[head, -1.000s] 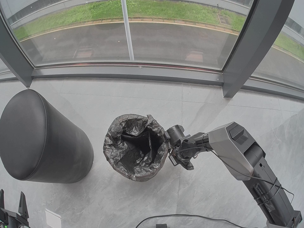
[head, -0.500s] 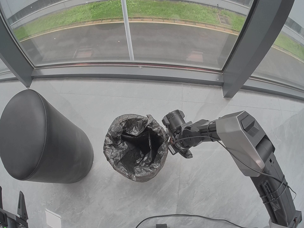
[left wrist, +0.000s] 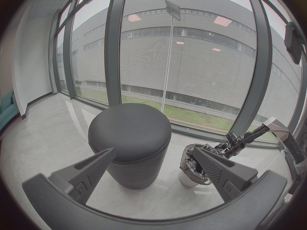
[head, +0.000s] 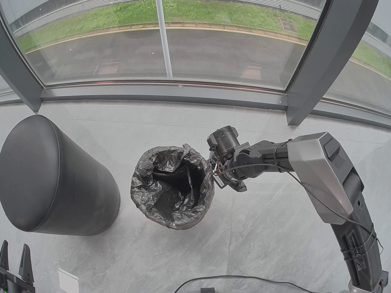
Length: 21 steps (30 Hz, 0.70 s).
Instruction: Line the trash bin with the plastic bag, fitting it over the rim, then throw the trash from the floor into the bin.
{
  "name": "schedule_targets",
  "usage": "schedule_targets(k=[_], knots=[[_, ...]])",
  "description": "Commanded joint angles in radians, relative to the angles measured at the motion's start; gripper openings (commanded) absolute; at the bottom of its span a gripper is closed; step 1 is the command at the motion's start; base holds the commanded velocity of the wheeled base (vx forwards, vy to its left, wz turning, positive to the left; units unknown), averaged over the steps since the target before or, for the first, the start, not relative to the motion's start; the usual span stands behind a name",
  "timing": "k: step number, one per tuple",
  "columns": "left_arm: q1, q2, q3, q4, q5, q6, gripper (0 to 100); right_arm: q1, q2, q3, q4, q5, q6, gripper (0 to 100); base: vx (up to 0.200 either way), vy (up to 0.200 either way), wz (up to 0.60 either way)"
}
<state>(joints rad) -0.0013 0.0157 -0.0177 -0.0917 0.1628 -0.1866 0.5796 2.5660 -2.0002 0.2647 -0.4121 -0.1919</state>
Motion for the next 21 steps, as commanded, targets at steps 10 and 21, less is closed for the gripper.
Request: schedule_targets(k=[10, 21], knots=[[0.000, -0.016, 0.018, 0.004, 0.104, 0.088, 100, 0.019, -0.201, 0.000, 0.061, -0.001, -0.026, 0, 0.000, 0.000, 0.00], [0.000, -0.016, 0.018, 0.001, 0.216, 0.065, 100, 0.132, -0.276, 0.000, 0.062, -0.005, 0.000, 0, 0.000, 0.000, 0.00]])
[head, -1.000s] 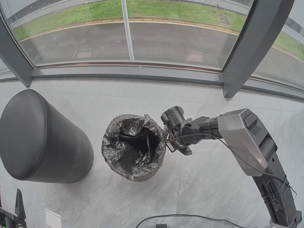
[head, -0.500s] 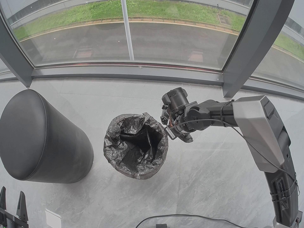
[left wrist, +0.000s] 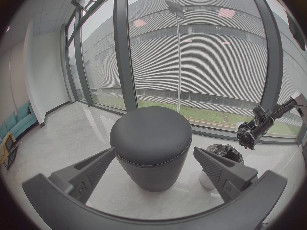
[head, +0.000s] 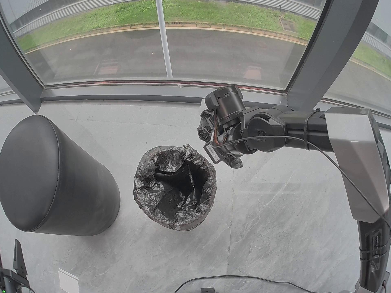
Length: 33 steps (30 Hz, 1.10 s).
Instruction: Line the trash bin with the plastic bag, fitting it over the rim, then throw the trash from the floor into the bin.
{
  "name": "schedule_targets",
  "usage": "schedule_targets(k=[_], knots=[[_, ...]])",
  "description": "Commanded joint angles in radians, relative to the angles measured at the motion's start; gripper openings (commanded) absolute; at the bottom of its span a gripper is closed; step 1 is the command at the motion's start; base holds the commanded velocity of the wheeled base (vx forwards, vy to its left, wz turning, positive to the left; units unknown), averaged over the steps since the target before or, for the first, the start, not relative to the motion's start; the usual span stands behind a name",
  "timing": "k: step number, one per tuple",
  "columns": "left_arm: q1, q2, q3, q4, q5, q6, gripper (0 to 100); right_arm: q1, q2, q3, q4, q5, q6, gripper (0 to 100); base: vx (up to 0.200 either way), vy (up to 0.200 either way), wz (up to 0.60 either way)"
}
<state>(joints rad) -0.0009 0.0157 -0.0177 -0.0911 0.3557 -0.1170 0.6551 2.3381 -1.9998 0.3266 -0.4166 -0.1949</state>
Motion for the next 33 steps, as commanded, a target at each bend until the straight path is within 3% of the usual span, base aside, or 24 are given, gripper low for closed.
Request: schedule_targets(k=[1, 5, 8, 10, 12, 18, 19, 21, 26, 33], knots=[[-0.001, -0.016, 0.018, 0.001, 0.026, -0.004, 100, 0.075, -0.054, 0.000, 0.000, -0.001, 0.002, 0, 0.000, 0.000, 0.00], [-0.001, -0.016, 0.018, -0.001, -0.014, -0.004, 100, 0.123, -0.066, 0.000, 0.022, -0.001, -0.005, 0, 0.000, 0.000, 0.00], [-0.001, -0.016, 0.018, 0.001, -0.162, 0.004, 100, 0.172, -0.066, 0.000, 0.043, -0.001, -0.005, 0, 0.000, 0.000, 0.00], [0.001, -0.016, 0.018, 0.004, -0.184, 0.011, 100, 0.186, -0.063, 0.000, 0.043, -0.001, -0.005, 0, 0.000, 0.000, 0.00], [0.001, -0.016, 0.018, 0.004, -0.219, 0.076, 100, 0.225, -0.059, 0.000, 0.043, -0.001, -0.006, 0, 0.000, 0.000, 0.00], [0.001, -0.016, 0.018, 0.010, -0.311, 0.162, 100, 0.248, -0.046, 0.000, 0.042, -0.001, -0.006, 0, 0.000, 0.000, 0.00], [0.001, -0.016, 0.018, 0.011, -0.374, 0.185, 100, 0.251, -0.039, 0.000, 0.042, -0.001, -0.006, 0, 0.000, 0.000, 0.00], [0.001, -0.016, 0.018, 0.013, -0.413, 0.189, 100, 0.255, -0.034, 0.000, 0.042, -0.002, -0.006, 0, 0.000, 0.000, 0.00], [0.001, -0.016, 0.018, 0.016, -0.403, 0.168, 100, 0.267, -0.014, 0.000, 0.043, -0.002, -0.003, 0, 0.000, 0.000, 0.00], [-0.001, -0.014, 0.018, 0.014, -0.227, 0.128, 100, 0.284, 0.021, 0.000, 0.037, -0.002, 0.003, 0, 0.000, 0.000, 0.00]])
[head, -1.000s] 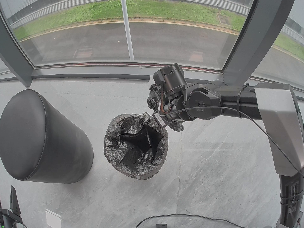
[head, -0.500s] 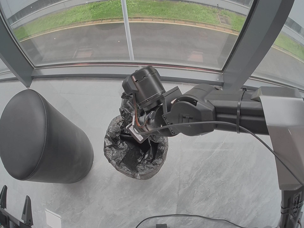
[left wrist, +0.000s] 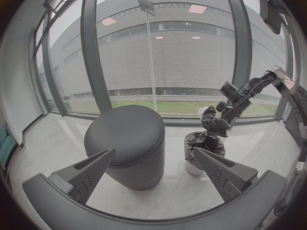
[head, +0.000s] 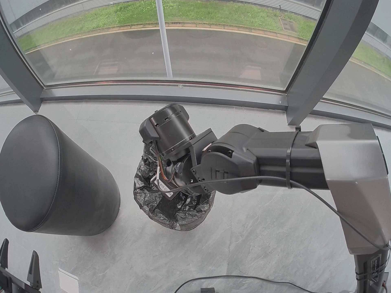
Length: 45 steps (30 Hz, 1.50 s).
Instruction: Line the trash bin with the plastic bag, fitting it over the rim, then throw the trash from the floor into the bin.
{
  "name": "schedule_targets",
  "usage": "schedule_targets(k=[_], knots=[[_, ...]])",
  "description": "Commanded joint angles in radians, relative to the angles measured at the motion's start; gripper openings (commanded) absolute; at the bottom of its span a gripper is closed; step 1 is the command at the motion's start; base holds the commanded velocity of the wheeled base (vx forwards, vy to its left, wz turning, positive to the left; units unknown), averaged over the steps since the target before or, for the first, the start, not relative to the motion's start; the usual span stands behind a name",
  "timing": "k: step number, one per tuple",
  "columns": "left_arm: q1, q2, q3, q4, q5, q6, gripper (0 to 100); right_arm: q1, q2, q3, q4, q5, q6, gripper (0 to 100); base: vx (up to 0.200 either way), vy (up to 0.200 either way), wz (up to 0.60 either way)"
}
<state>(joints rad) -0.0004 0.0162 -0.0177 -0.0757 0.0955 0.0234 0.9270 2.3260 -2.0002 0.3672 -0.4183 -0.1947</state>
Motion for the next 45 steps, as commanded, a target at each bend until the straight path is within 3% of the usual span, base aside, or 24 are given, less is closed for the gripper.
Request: schedule_targets(k=[1, 7, 10, 12, 26, 37, 45], knots=[[-0.001, -0.015, 0.018, -0.001, 0.039, -0.030, 100, 0.015, 0.039, 0.000, -0.004, 0.001, 0.003, 0, 0.000, 0.000, 0.00], [-0.001, -0.015, 0.018, 0.002, 0.029, -0.056, 100, 0.032, 0.055, 0.000, -0.004, 0.001, 0.004, 0, 0.000, 0.000, 0.00], [-0.001, -0.015, 0.018, 0.054, -0.099, -0.037, 100, 0.035, 0.087, 0.000, -0.011, 0.000, 0.003, 0, 0.000, 0.000, 0.00], [-0.001, -0.015, 0.012, 0.105, -0.134, -0.023, 100, 0.035, 0.101, 0.000, -0.021, 0.001, 0.003, 0, 0.000, 0.000, 0.00], [-0.001, -0.015, 0.018, 0.074, -0.131, -0.036, 100, 0.023, 0.176, 0.000, -0.090, -0.004, -0.048, 0, 0.000, 0.000, 0.00], [-0.001, -0.015, 0.018, 0.074, -0.131, -0.036, 100, -0.062, 0.225, 0.000, -0.125, -0.023, -0.066, 0, 0.000, 0.000, 0.00], [-0.001, -0.015, 0.018, 0.074, -0.131, -0.036, 100, -0.065, 0.228, 0.000, -0.143, -0.025, -0.066, 0, 0.000, 0.000, 0.00]])
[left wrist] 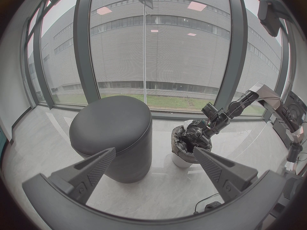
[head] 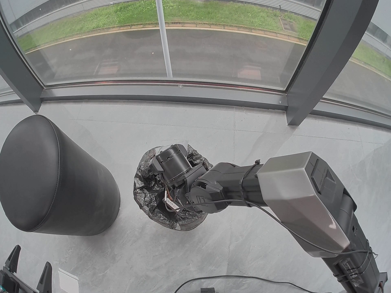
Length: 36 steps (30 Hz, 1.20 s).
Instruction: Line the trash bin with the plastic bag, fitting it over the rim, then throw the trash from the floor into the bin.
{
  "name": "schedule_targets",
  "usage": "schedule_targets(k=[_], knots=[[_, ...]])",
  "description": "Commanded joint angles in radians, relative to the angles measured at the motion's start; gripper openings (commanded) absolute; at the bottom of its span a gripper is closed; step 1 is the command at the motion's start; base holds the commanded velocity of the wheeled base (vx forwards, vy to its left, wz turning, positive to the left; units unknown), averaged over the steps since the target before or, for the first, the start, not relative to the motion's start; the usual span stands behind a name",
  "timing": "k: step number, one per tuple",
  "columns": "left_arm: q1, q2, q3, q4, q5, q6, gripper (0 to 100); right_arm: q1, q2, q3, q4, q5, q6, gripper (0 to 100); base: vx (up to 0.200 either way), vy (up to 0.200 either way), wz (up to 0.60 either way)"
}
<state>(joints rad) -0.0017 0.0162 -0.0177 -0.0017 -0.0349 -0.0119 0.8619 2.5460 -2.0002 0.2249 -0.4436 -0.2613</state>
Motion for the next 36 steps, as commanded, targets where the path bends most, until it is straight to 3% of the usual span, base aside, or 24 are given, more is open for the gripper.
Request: schedule_targets(k=[1, 17, 18, 36], knots=[[0.000, -0.015, 0.018, 0.000, 0.000, 0.000, 100, 0.002, 0.008, 0.000, 0.001, 0.000, 0.000, 0, 0.000, 0.000, 0.00], [0.000, -0.015, 0.018, -0.001, 0.000, 0.000, 100, 0.006, 0.027, 0.000, -0.001, -0.001, -0.001, 0, 0.000, 0.000, 0.00], [0.000, -0.015, 0.018, -0.001, 0.000, 0.000, 100, 0.006, 0.027, 0.000, -0.001, -0.001, -0.001, 100, 0.000, 0.000, 0.00], [0.000, -0.015, 0.018, 0.000, 0.000, 0.000, 100, 0.006, 0.023, 0.000, -0.047, -0.004, 0.000, 100, 0.000, 0.000, 0.00]])
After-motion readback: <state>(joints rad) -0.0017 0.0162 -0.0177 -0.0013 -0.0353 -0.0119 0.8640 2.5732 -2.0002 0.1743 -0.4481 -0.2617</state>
